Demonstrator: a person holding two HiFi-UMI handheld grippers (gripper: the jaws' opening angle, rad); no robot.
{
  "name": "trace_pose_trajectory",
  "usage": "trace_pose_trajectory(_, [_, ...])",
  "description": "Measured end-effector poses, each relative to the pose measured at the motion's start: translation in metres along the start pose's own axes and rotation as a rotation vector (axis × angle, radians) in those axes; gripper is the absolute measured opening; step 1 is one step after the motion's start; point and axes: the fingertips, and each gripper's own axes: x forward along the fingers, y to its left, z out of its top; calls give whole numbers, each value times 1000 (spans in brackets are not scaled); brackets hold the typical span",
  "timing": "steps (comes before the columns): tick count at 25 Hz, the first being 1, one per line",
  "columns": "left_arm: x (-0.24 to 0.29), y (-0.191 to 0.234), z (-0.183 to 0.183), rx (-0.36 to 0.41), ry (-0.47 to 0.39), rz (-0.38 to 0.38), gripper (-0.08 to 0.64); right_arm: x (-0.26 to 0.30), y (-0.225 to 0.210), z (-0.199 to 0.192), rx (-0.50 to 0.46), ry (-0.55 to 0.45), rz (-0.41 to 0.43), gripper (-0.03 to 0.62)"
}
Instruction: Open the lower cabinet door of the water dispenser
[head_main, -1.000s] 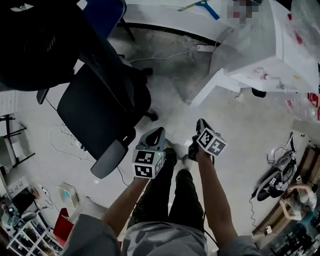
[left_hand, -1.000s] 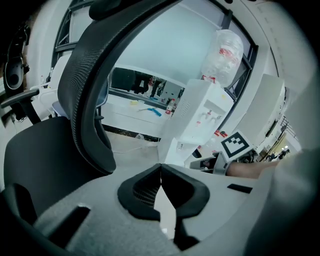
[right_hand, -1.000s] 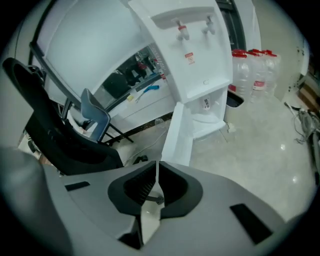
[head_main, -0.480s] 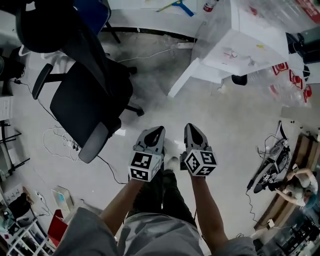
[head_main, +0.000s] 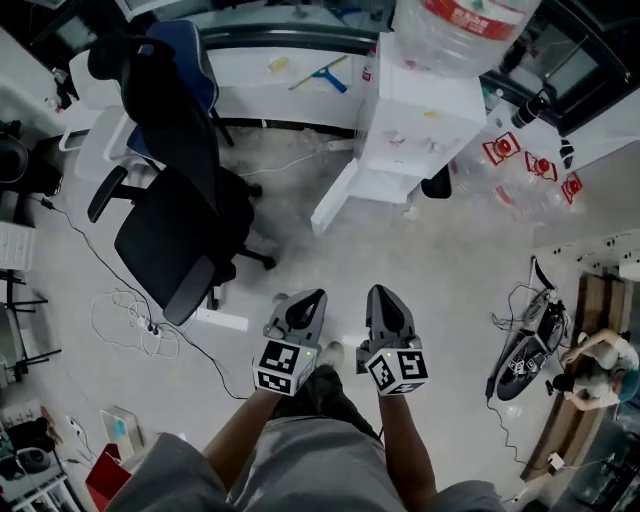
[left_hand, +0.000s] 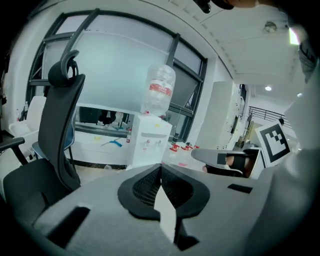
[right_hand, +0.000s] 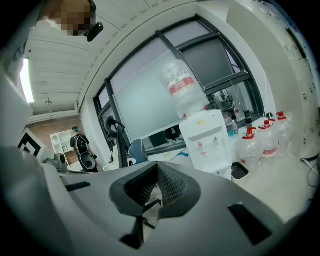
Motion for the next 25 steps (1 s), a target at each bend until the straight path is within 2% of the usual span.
trace_pose_trajectory(6, [-43, -32, 40, 51, -78, 0, 11, -58, 29, 42, -61, -77, 17, 9])
trace_pose_trajectory(14, [-81, -77, 76, 119, -149, -53, 11, -110, 60, 79, -132, -158, 23, 9])
trace_pose_trajectory(19, [-83, -83, 84, 145, -185, -85, 11, -115, 61, 87, -154, -198, 11, 9])
trace_pose_trajectory(25, [-118, -82, 83, 154, -218, -75, 11, -133, 86, 85, -182, -221, 26, 9])
